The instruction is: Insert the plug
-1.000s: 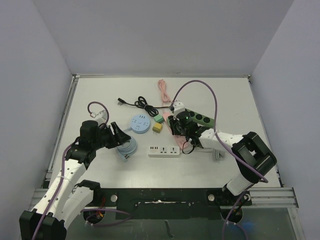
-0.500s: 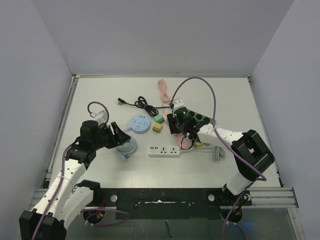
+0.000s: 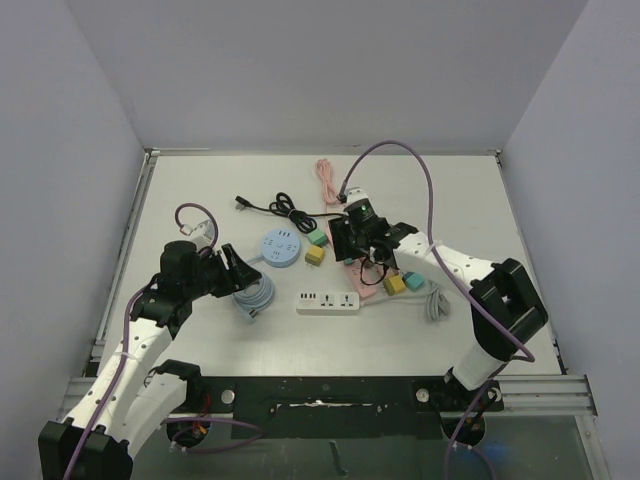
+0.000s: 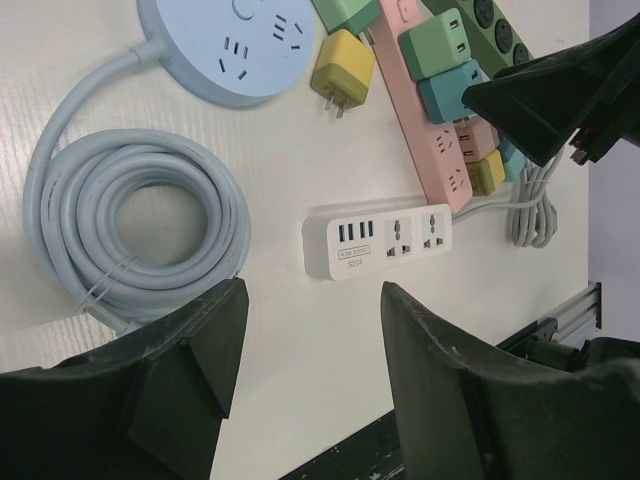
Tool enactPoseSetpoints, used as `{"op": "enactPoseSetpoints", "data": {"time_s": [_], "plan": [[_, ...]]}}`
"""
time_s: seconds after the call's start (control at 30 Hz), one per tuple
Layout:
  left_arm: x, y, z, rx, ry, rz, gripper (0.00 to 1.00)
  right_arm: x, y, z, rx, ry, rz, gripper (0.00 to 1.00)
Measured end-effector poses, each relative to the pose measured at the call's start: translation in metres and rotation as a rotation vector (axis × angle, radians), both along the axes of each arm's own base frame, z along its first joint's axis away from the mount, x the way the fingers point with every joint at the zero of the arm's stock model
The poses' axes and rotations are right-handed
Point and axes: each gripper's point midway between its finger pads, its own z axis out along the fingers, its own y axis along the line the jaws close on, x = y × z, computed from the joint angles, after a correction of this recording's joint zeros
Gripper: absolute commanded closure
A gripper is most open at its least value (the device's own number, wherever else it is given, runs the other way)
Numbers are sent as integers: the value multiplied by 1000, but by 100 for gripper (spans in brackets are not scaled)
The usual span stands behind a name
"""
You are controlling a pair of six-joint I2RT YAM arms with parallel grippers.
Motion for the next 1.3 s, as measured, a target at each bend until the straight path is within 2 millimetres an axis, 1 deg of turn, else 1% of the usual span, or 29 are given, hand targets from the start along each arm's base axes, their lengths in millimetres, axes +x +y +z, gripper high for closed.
{"op": "enactPoseSetpoints", "data": {"time_s": [0.07,0.17,0.23,0.4,0.5,0.63,0.8,0.87,1.03,1.3], "plan": [[0,0,0,-1,-2,-1,46,-1,-2,-4,-14,21,-4,44],[-1,-1,2,-4,-5,-5,46,0,-3,-15,-43,62,-9,47],[-1,-1,2,-6,-8,-5,46,0,-4,-25,-63,90,-9,52],[-1,-1,2,-6,-11,-5,46,-4,-7,-40,-96,148,-13,76],[-1,-1,2,-6,-13,-5,46,-3,-8,-40,-108,150,-8,88],[-1,-1,3,-7,-17,-5,46,-2,-7,-41,-115,155,-5,100],[-1,-1,5,-9,-26,-5,45,-2,-7,-45,-135,166,4,100],[-1,-1,6,-10,-28,-5,45,-3,-8,-53,-148,183,6,100],[-1,-1,7,-10,-32,-4,45,-6,-8,-60,-177,213,12,100],[-2,-1,8,-11,-36,-4,45,-6,-8,-66,-207,233,0,100]]}}
